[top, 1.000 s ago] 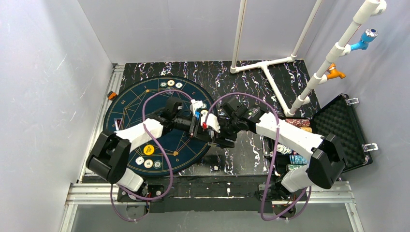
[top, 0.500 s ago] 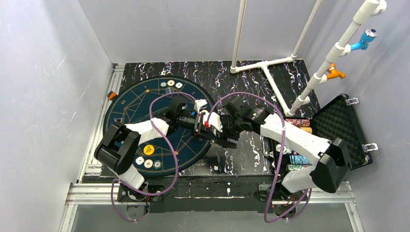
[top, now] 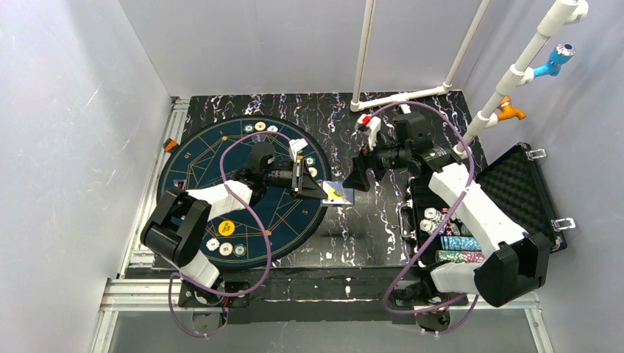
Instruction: Distribute texas hold em gaming equipment
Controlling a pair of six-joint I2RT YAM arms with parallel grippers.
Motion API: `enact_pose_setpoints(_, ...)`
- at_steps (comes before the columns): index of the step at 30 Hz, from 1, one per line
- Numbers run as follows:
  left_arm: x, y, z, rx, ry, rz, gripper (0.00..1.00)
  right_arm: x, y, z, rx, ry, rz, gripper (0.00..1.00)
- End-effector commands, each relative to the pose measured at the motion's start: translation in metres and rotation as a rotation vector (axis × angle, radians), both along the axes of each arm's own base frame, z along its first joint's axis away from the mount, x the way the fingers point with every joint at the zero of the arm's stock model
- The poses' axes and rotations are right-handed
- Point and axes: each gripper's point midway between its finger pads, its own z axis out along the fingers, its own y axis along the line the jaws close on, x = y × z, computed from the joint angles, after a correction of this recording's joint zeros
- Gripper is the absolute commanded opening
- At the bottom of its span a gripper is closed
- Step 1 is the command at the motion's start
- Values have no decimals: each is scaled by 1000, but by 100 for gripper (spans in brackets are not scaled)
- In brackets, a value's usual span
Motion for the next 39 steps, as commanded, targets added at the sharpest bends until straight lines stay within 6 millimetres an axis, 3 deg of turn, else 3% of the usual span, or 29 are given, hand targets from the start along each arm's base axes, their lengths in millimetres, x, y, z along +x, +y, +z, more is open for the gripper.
enact_pose_setpoints(1, 6, -2, 41, -119, -82, 5, 0, 0, 8, 25, 254, 203, -52, 98)
enact_pose_setpoints(8, 18, -7, 56, -206, -53, 36, 0, -9, 15, 12, 358, 326, -47, 98)
enact_pose_setpoints(12, 22, -9, 51, -204, -22, 51, 0, -17, 21, 15, 426, 387, -9, 96)
enact_pose_setpoints(18, 23, -9, 41, -190, 8, 59, 0, -20, 22, 17, 442, 417, 7, 68)
enact_pose_setpoints(25, 19, -11, 35, -181, 18, 58, 0, -20, 24, 17, 466, 453, -3, 42)
enact_pose_setpoints(26, 19, -11, 34, -177, 22, 59, 1, -20, 24, 18, 467, 461, -6, 38)
enact_pose_setpoints(31, 18, -12, 27, -148, 47, 68, 30, -19, 24, 14, 466, 515, -46, 13)
enact_pose_setpoints(33, 18, -13, 24, -139, 54, 73, 33, -19, 24, 11, 462, 539, -67, 1)
enact_pose_setpoints(39, 14, -16, 20, -127, 64, 74, 42, -18, 23, -2, 455, 618, -133, 1)
